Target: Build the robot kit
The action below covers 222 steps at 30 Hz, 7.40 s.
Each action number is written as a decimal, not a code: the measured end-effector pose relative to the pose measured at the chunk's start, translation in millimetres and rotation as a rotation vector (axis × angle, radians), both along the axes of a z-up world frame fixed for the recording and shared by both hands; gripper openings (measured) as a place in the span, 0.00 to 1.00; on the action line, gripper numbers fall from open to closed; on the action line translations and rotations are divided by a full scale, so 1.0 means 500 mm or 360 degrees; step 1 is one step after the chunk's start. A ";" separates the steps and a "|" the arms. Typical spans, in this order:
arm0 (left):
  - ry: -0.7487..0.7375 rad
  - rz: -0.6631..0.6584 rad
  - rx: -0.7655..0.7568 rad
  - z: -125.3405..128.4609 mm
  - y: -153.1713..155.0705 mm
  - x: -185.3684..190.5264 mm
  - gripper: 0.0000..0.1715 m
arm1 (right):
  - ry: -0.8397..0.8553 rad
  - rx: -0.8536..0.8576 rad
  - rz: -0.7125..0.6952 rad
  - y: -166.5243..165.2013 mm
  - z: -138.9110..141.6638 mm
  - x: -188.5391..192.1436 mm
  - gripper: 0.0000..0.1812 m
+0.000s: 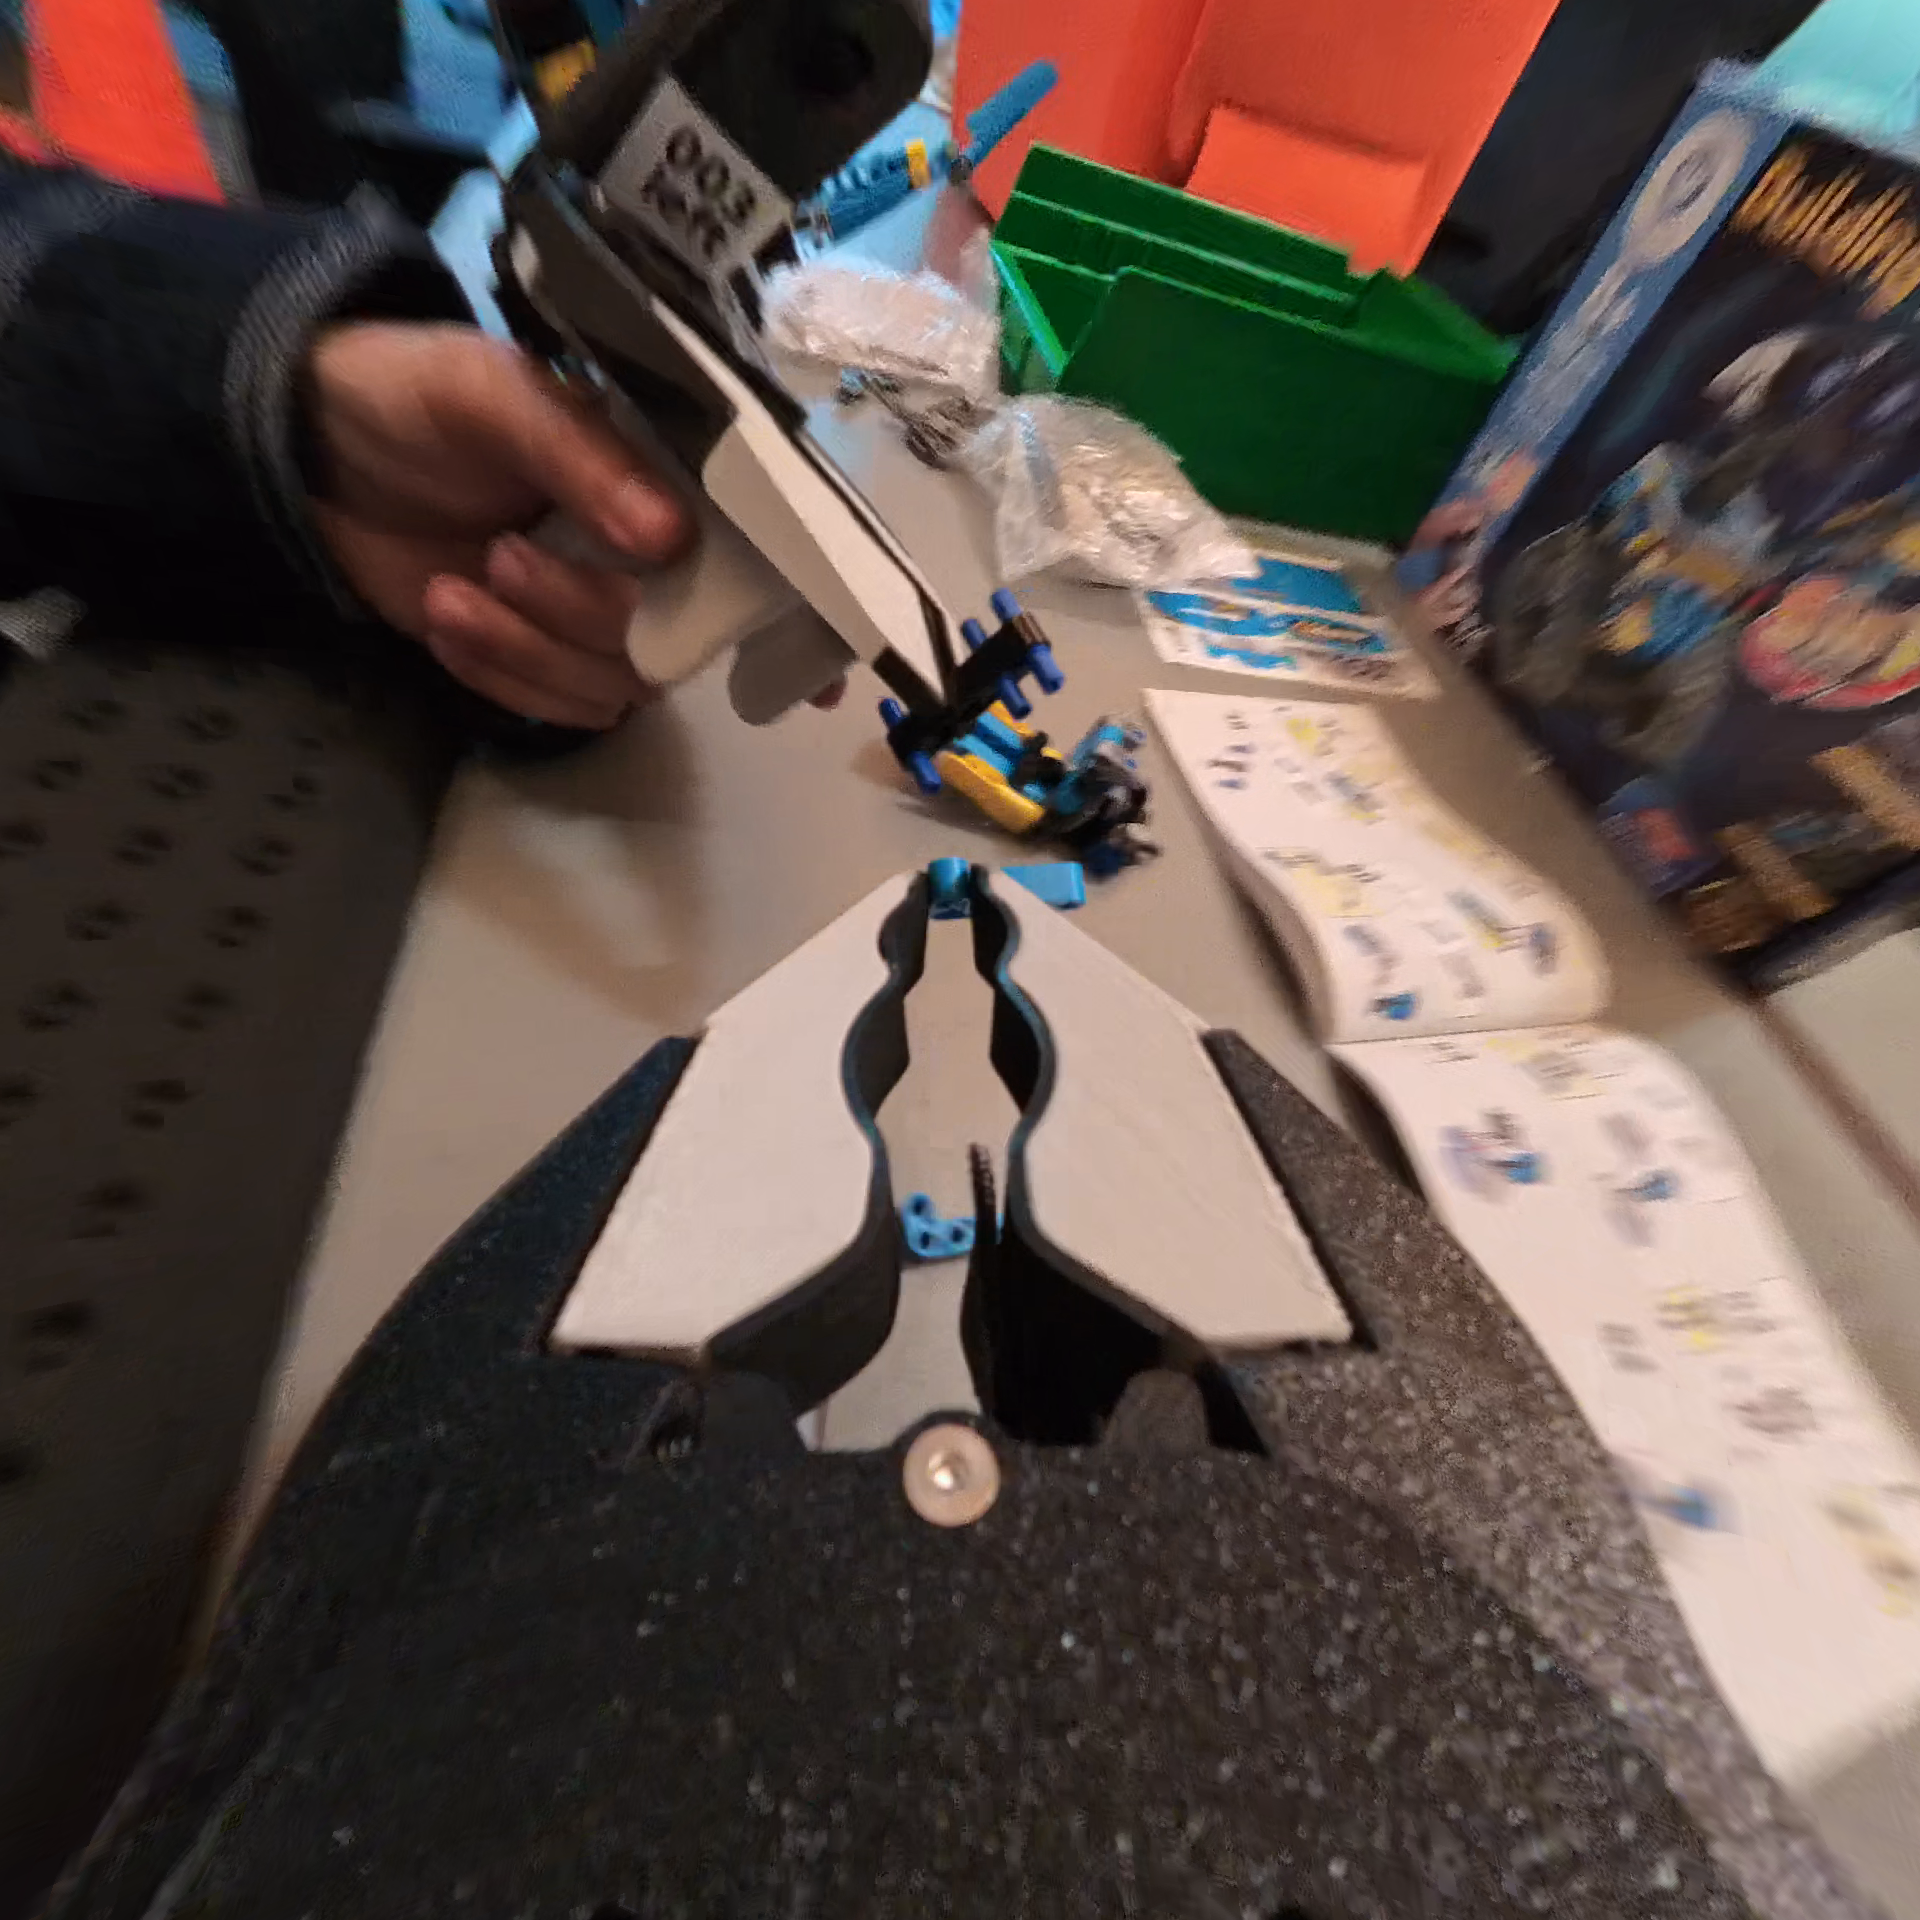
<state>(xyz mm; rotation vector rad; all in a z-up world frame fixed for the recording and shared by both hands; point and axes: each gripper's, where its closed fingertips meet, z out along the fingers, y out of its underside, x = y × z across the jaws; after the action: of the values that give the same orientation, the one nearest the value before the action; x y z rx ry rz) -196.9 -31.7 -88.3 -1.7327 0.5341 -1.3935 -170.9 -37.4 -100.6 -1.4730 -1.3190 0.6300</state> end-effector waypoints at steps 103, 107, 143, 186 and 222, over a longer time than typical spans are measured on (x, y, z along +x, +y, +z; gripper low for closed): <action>-0.0120 -0.0002 0.0060 0.032 -0.004 -0.007 0.04 | 0.0895 -0.1438 0.0246 0.008 0.085 -0.059 0.04; -0.0168 -0.0025 0.0033 0.037 -0.006 -0.009 0.04 | 0.0855 -0.1398 0.0246 0.003 0.081 -0.065 0.04; -0.0190 -0.0138 -0.0127 0.021 -0.015 0.003 0.04 | 0.1118 -0.1810 0.0321 0.031 0.065 -0.054 0.03; -0.0086 -0.0290 -0.0191 -0.006 -0.038 0.024 0.04 | 0.0770 -0.1480 0.0289 0.014 0.044 -0.047 0.03; -0.0033 -0.0286 -0.0322 -0.032 -0.029 0.027 0.04 | 0.0656 -0.1612 0.0266 0.010 0.011 -0.045 0.03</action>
<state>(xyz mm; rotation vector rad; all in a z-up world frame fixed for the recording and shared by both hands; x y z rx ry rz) -183.6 -46.0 -104.5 -1.8642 0.5651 -1.6384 -193.2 -32.4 -95.0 -1.8484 -0.7974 1.7816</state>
